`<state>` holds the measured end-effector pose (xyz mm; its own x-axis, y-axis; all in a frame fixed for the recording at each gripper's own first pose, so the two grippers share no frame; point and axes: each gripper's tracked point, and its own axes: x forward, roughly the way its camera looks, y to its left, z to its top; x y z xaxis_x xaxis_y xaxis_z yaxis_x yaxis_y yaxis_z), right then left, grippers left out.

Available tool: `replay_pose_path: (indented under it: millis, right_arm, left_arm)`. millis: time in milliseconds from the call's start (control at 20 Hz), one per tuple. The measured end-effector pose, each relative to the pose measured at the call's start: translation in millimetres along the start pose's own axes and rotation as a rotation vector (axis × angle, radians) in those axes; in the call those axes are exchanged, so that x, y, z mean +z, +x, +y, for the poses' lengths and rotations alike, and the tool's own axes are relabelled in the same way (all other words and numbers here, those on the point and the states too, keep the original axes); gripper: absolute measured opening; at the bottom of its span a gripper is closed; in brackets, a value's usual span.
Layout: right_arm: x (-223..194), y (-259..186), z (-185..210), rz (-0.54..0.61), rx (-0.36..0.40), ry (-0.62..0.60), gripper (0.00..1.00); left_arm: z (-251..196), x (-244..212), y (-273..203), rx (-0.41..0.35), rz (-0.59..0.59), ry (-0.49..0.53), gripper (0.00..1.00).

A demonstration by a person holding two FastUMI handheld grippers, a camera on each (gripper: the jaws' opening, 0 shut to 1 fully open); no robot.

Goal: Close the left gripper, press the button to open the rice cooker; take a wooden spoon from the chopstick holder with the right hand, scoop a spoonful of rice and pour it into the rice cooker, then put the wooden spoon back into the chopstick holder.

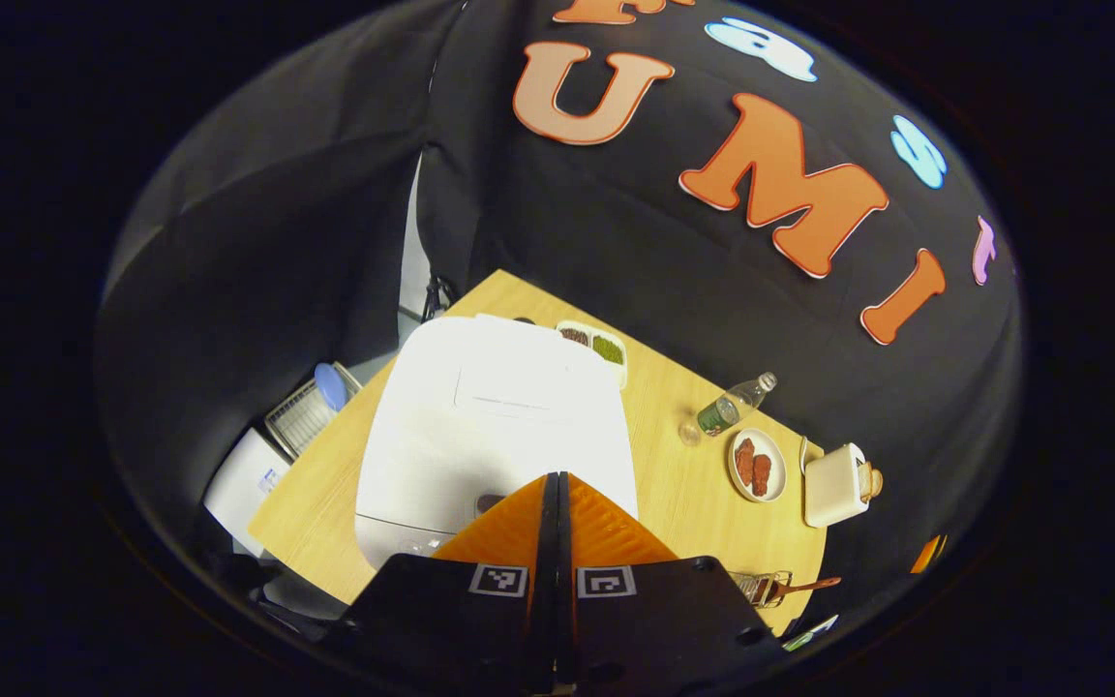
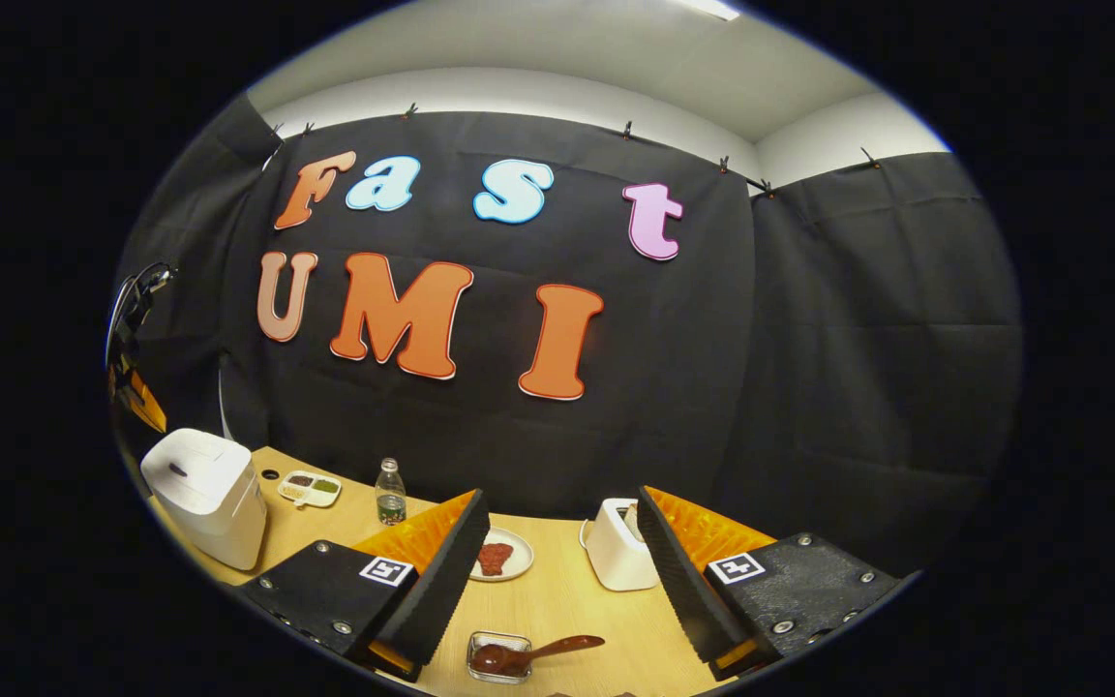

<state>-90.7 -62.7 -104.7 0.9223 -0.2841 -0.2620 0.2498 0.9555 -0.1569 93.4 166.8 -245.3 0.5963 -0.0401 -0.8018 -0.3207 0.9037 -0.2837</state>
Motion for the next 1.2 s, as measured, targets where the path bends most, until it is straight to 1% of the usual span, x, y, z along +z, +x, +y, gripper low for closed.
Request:
replay_pose_path:
  millis: [150,300,400,450,500,650,700,800,850,1000,1100,1150,1200]
  right_arm:
    - [-18.8,-3.9,-2.1,0.037,-0.011,0.002,0.95]
    - [-37.4,-7.2,-5.6,0.083,-0.028,-0.006,0.95]
    - [-46.4,-9.5,-6.6,0.106,-0.031,-0.007,0.95]
    - [-52.9,-10.5,-7.3,0.117,-0.032,-0.009,0.95]
    - [-56.6,-10.1,-7.2,0.125,-0.034,-0.009,0.95]
    - [-65.7,-6.9,-3.6,0.151,-0.019,0.001,0.95]
    - [-67.0,-4.7,-0.4,0.159,-0.002,0.000,0.95]
    - [-71.8,0.0,2.6,0.170,0.014,0.003,0.95]
    - [-75.0,0.5,3.0,0.174,0.021,0.007,0.95]
    - [-85.1,4.4,7.4,0.197,0.040,0.032,0.95]
    - [-94.1,6.6,10.4,0.218,0.053,0.049,0.95]
    - [-99.3,8.2,11.5,0.229,0.058,0.055,0.95]
    - [-105.0,8.8,12.9,0.245,0.066,0.060,0.95]
  left_arm:
    - [8.2,-17.9,18.7,0.000,0.117,-0.068,0.05]
    - [18.4,-23.0,35.4,0.003,0.138,-0.071,0.05]
    - [23.6,-44.3,46.0,0.013,0.196,-0.102,0.05]
    - [21.8,-47.5,47.5,0.008,0.179,-0.117,0.05]
    - [26.6,-38.5,47.3,0.002,0.160,-0.124,0.07]
    - [27.1,-43.2,47.9,-0.007,0.160,-0.130,0.06]
    - [26.2,-40.4,44.9,-0.007,0.147,-0.122,0.06]
    - [20.1,-26.6,34.9,-0.022,0.081,-0.092,0.06]
    - [17.7,-18.3,28.0,-0.031,0.032,-0.074,0.06]
    - [6.7,3.2,11.8,-0.049,-0.127,-0.073,0.06]
    - [-3.5,11.7,-2.1,-0.081,-0.222,-0.067,0.06]
    - [-5.2,17.4,-7.2,-0.082,-0.270,-0.045,0.06]
    - [-4.0,23.6,-13.3,-0.066,-0.313,-0.017,0.05]
